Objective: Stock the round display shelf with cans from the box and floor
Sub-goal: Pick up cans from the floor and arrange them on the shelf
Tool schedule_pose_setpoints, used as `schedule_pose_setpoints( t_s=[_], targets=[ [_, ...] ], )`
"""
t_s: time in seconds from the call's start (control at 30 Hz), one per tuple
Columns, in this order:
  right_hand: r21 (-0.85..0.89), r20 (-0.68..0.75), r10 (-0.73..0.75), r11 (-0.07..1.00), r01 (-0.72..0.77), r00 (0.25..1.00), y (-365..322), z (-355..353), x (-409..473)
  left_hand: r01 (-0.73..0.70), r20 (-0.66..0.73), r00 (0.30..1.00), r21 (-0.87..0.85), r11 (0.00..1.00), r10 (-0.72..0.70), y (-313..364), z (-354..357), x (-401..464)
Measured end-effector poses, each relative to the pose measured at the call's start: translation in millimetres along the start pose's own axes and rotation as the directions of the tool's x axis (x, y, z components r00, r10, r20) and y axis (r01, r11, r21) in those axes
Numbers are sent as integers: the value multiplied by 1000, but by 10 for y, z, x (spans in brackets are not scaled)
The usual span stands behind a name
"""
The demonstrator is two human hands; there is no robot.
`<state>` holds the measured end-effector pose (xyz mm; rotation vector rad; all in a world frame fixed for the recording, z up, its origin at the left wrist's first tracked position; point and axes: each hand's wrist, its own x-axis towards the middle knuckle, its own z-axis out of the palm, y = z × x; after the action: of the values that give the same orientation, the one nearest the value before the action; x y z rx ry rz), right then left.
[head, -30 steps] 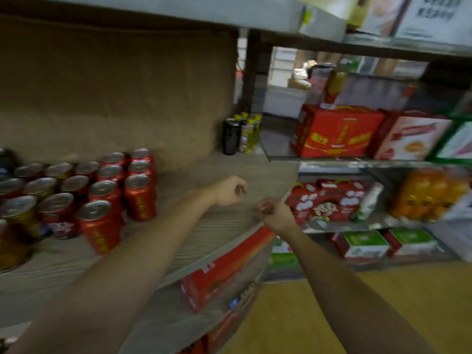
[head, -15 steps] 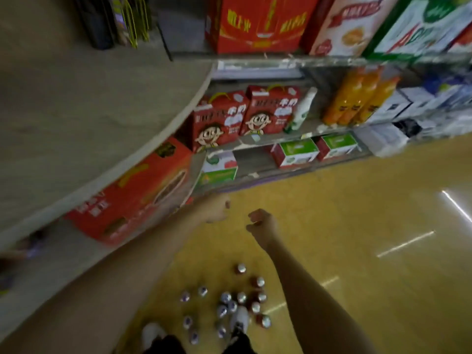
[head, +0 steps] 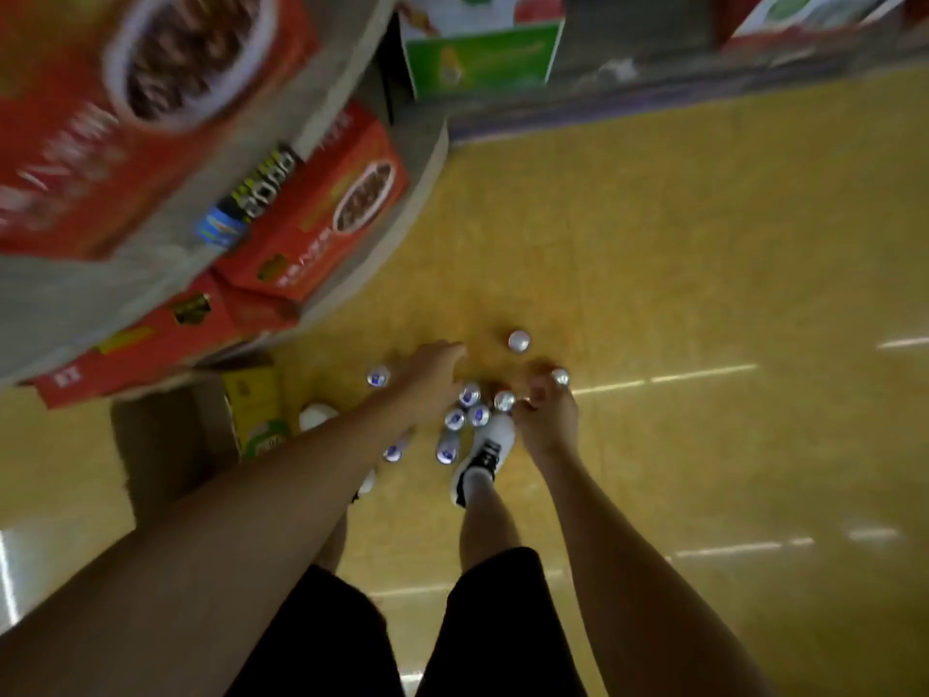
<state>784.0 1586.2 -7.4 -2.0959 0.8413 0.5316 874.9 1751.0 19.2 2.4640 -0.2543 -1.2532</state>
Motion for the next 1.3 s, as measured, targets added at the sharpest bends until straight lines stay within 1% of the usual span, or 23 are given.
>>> schedule_pose_setpoints(
  t_s=[0.13,0.2,0.33,0.47,0.57,0.67,0.73,0.83,1.0,1.1,1.2,1.3],
  targets=[
    [-44,43,4,999,-2,999,682,445,436,67,11,998,-83,994,-67,-196,715,505],
    [-71,53,-12,997,15,999,979,660,648,74,19,997,-94,993,-73,-290,1035,765],
    [-136,88,12,991,0,996,1484,1105,1009,63,4,998,-143,988,-63,-567,1643,1244],
    [-169,172,59,985,-30,983,1782,1501,1316,75,42,997,-143,987,-70,-901,2185,1629],
    [-194,207,26,981,15,978,1896,1746,1541,64,-15,998,-133,989,-66,-1062,2449,1845],
    [-235,196,-1,971,48,981,2043,1938,1756,52,-81,995,-142,989,-64,-1206,2647,2065],
    [-308,232,-12,948,85,973,2148,2059,1857,50,-120,991,-133,990,-66,-1282,2725,2220],
    [-358,253,-27,926,120,967,2285,2237,1964,51,-124,990,-119,992,-66,-1362,2822,2415],
    [-394,275,-10,911,122,961,2416,2477,2073,41,-107,993,-127,991,-55,-1431,2971,2515],
    [-428,264,30,899,90,964,2388,2498,2101,21,-148,988,-139,990,-41,-1432,2972,2500],
    [-459,288,42,883,99,957,2346,2467,2142,18,-174,984,-148,989,-44,-1433,2951,2450],
    [-439,233,57,897,52,971,2284,2388,2177,11,-182,983,-136,991,-36,-1396,2934,2368]
  ],
)
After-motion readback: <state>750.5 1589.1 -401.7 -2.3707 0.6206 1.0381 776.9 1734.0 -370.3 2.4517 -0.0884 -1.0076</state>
